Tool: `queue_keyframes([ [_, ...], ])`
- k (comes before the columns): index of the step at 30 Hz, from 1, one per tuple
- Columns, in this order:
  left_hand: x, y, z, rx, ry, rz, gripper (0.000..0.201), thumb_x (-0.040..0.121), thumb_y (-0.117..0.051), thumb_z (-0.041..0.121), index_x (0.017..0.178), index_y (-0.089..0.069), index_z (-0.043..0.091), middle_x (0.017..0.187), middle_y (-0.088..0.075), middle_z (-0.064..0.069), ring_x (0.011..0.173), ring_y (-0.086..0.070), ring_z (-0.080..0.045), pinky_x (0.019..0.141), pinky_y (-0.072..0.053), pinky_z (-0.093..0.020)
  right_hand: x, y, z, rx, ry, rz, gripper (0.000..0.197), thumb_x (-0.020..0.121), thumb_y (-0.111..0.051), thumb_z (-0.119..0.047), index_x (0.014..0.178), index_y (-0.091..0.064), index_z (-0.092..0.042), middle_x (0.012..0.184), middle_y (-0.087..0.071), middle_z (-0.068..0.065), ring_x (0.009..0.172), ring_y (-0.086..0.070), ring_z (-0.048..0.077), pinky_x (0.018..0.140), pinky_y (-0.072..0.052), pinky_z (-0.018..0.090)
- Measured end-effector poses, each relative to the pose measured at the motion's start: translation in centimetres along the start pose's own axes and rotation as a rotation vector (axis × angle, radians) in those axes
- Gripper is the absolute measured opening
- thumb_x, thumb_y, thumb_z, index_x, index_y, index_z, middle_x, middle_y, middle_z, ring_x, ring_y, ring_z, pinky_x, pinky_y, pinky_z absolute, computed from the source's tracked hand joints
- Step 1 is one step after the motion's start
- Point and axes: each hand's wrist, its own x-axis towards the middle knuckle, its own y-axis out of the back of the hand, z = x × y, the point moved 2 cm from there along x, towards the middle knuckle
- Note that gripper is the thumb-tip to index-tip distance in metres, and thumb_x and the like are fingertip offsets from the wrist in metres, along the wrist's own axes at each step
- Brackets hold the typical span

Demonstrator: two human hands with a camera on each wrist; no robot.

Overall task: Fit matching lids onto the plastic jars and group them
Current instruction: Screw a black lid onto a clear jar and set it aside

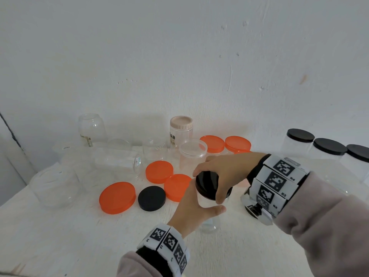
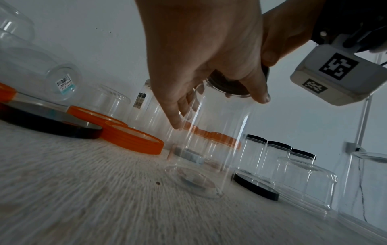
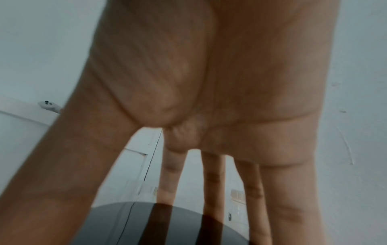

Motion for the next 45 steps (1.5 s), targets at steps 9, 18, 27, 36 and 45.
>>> queue_keyframes([
  [9, 0.1, 0.0, -0.3, -0.020, 0.019, -0.018, 0.088, 0.065, -0.084, 0.043, 0.136, -0.031, 0.041, 0.127, -0.050, 0.024, 0.119, -0.045, 0.006, 0.092, -0.038, -0.015, 0.4, -0.5, 0.3, 0.020, -0.069, 0.104, 0.071, 0.066, -0.067, -0.070, 0.122, -0.045, -0.033, 0.099, -0.048, -0.010, 0.070, -0.060, 0.010, 0.058, -0.047, 0.023],
  [18, 0.0, -0.1, -0.2, 0.012, 0.001, 0.001, 0.084, 0.065, -0.083, 0.046, 0.130, -0.030, 0.046, 0.125, -0.048, 0.027, 0.116, -0.042, 0.014, 0.089, -0.036, -0.011, 0.0, -0.3, 0.2, -0.014, 0.018, 0.025, 0.089, 0.069, -0.081, -0.041, 0.141, -0.029, -0.045, 0.125, -0.037, -0.010, 0.115, -0.042, 0.016, 0.093, -0.046, 0.035],
  [27, 0.1, 0.0, -0.3, -0.014, -0.009, 0.002, 0.084, 0.066, -0.084, 0.042, 0.133, -0.034, 0.040, 0.123, -0.053, 0.022, 0.114, -0.048, 0.010, 0.096, -0.040, -0.018, -0.3, -1.3, 1.0, 0.024, 0.060, 0.155, 0.076, 0.073, -0.070, -0.059, 0.138, -0.037, -0.038, 0.115, -0.042, -0.009, 0.106, -0.046, 0.013, 0.089, -0.046, 0.031],
  [36, 0.0, -0.1, -0.4, -0.047, -0.014, 0.005, 0.087, 0.063, -0.084, 0.046, 0.134, -0.034, 0.044, 0.124, -0.054, 0.026, 0.114, -0.048, 0.012, 0.094, -0.041, -0.016, 0.1, -4.2, 2.1, 0.063, 0.053, 0.331, 0.085, 0.079, -0.053, -0.069, 0.149, -0.019, -0.037, 0.124, -0.034, -0.009, 0.109, -0.030, 0.012, 0.093, -0.040, 0.030],
  [45, -0.1, 0.3, 0.3, -0.050, -0.017, -0.051, 0.083, 0.069, -0.083, 0.034, 0.134, -0.032, 0.044, 0.124, -0.053, 0.026, 0.115, -0.051, 0.009, 0.090, -0.045, -0.014, 0.7, -7.1, 1.4, 0.294, 0.040, 0.536, 0.075, 0.084, -0.048, -0.063, 0.148, -0.021, -0.037, 0.131, -0.027, -0.015, 0.113, -0.026, 0.012, 0.092, -0.031, 0.025],
])
